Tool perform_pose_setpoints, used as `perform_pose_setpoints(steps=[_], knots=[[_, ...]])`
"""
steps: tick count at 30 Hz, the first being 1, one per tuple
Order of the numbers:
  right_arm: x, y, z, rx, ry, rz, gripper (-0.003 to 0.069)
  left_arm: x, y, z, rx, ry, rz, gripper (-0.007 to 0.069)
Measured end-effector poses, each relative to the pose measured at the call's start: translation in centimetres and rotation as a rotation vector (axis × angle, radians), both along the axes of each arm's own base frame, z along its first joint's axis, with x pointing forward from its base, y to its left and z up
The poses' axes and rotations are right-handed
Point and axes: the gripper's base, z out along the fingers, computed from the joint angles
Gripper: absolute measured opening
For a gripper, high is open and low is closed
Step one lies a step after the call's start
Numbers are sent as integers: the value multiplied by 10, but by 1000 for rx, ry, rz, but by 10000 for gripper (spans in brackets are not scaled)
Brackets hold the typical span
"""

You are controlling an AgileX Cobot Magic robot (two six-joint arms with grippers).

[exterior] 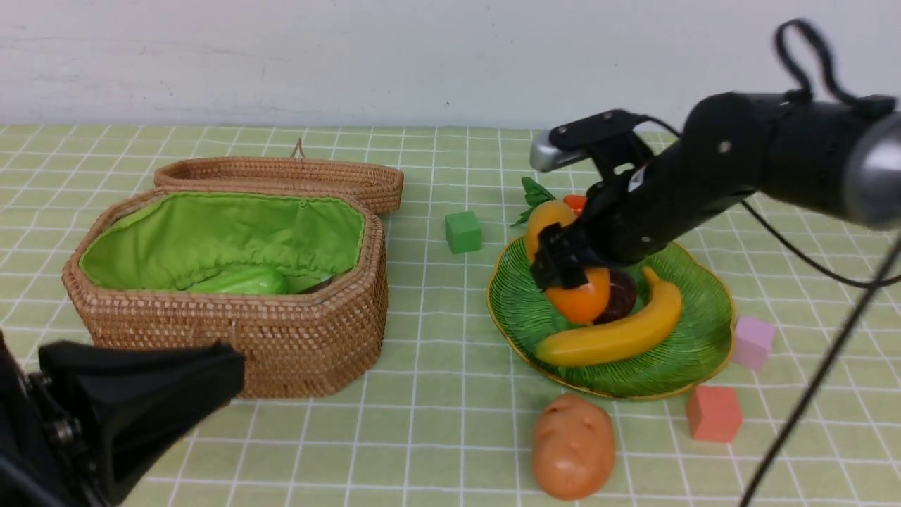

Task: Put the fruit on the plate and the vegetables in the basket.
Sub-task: Use the right arm to grab a mango and put it into the right plate

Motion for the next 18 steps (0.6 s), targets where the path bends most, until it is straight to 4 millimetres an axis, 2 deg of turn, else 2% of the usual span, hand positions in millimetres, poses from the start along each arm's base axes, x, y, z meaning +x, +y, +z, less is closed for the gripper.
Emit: perform_pose_setpoints(steps=[4,12,18], knots=[[10,3,-14,-1,-6,-9,600,-5,-4,-4,85,-16,-93,15],[15,2,-12,-22,-73,-4,602,-7,-5,-6,105,-11,-122,17],[15,1,-12,-51,-76,10,645,-7,-5,-6,108,-12,-122,17]])
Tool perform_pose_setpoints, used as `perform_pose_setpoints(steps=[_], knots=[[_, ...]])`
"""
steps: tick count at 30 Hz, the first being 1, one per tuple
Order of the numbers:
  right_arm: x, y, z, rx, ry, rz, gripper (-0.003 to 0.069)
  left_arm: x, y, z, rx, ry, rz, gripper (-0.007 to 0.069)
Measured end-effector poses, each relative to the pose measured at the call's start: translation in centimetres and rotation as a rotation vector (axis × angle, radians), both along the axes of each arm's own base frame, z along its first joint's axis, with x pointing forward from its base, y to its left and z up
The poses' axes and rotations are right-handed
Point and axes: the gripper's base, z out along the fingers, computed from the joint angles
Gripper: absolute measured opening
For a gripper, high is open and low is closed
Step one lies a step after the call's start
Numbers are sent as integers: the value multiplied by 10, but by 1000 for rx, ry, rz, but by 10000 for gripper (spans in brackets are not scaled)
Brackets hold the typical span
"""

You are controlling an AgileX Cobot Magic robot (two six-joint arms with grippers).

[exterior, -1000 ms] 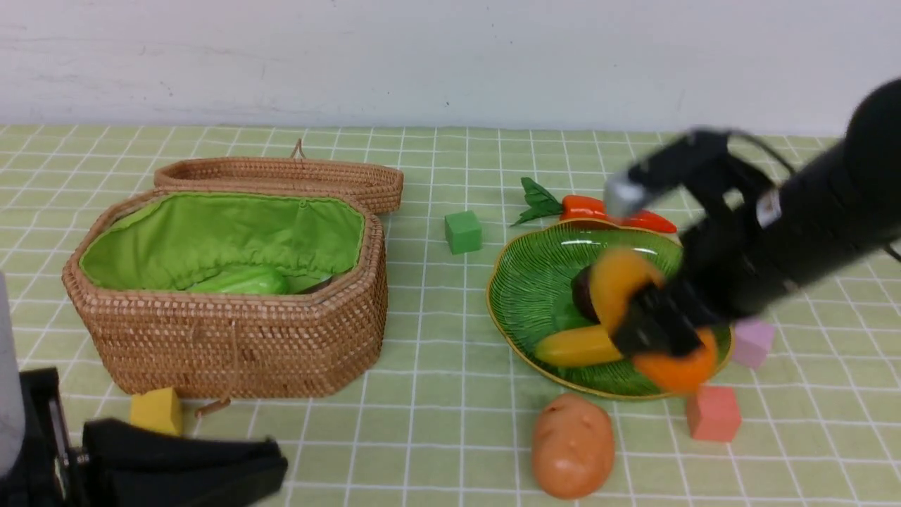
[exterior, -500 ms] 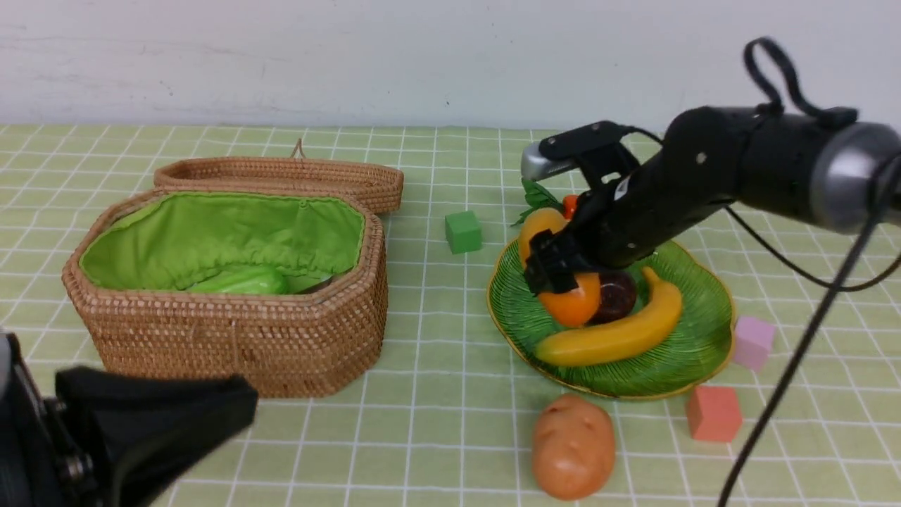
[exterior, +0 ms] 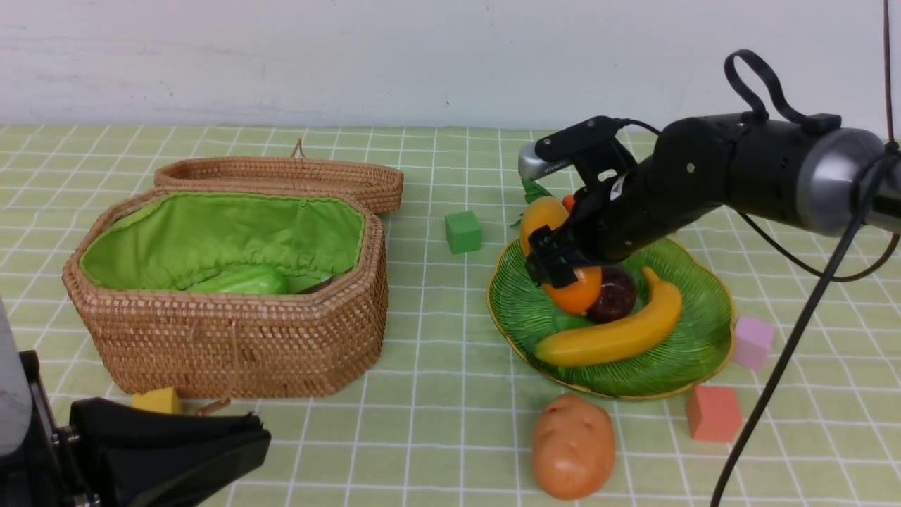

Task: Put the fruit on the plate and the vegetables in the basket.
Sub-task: Use the right arm to grab a mango and put it into the right plate

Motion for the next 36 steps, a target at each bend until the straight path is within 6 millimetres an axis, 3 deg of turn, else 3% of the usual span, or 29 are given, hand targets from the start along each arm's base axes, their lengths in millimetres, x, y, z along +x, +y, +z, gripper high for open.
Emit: perform_pose_setpoints(steps=[13,21,36], knots=[[-3,-3,16,-13,-50,10,644,0,0,0,2,0,-1,22],[-9,-7,10,-30,65,-56,644,-1,0,-1,8,3,-7,22],[-10,-8,23,-12,104,-100,644,-1,0,-1,9,3,-8,22]])
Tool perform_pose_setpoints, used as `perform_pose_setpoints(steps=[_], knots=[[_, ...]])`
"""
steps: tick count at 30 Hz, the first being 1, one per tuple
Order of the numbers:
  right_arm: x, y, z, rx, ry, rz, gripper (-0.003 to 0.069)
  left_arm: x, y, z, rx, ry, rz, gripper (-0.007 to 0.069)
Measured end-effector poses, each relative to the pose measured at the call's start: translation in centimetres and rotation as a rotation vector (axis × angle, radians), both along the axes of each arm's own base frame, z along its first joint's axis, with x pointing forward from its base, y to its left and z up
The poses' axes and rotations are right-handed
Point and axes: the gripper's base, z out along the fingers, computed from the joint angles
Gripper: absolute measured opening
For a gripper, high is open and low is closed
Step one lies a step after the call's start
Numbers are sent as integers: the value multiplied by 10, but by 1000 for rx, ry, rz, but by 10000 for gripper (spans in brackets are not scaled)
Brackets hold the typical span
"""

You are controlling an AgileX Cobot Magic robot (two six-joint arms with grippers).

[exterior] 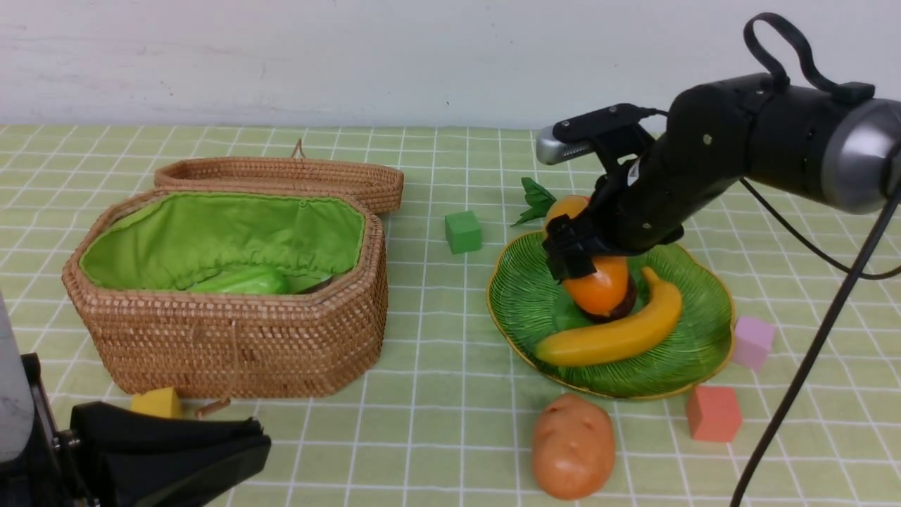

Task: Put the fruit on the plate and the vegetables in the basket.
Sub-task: Use the right arm to grab a mango and put it into the right plate

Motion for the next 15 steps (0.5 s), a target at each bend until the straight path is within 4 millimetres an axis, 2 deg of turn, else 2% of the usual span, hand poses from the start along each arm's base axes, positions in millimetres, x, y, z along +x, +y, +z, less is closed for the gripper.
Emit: perform_pose_setpoints(steps=[11,15], knots=[[2,-5,6,-15,10,-31,619,-1,-1,0,1,6,-10,22],[2,-2,18,32,7,-39,598,-1,-1,0,1,7,-11,22]])
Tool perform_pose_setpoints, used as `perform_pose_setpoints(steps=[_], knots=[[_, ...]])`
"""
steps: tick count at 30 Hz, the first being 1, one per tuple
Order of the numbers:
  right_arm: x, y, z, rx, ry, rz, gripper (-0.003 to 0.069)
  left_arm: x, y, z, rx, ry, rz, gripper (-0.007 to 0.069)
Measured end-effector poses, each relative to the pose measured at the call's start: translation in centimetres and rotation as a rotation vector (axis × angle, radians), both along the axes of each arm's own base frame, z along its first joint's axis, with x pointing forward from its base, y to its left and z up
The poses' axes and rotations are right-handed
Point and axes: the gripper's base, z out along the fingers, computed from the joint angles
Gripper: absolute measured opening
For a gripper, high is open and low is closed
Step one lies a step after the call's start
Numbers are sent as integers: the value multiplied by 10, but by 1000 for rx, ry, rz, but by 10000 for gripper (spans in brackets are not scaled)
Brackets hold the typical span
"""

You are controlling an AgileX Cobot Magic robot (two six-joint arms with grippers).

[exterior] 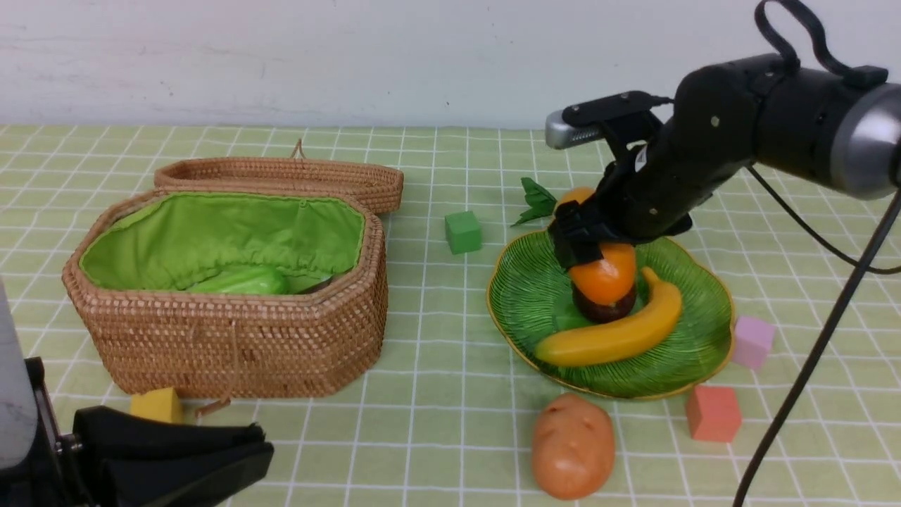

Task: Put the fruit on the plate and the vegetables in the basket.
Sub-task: Use the right arm to grab a mango and put it into the right plate

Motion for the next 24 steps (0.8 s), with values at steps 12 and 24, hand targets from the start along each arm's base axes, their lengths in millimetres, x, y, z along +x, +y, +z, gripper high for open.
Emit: perform_pose_setpoints(steps=[12,24], knots=[[-4,-1,6,-22,27,16,609,0,0,0,4,2,-5,22],[-5,-4,5,-58,40,23,683,-1,0,-1,6,4,-9,22]])
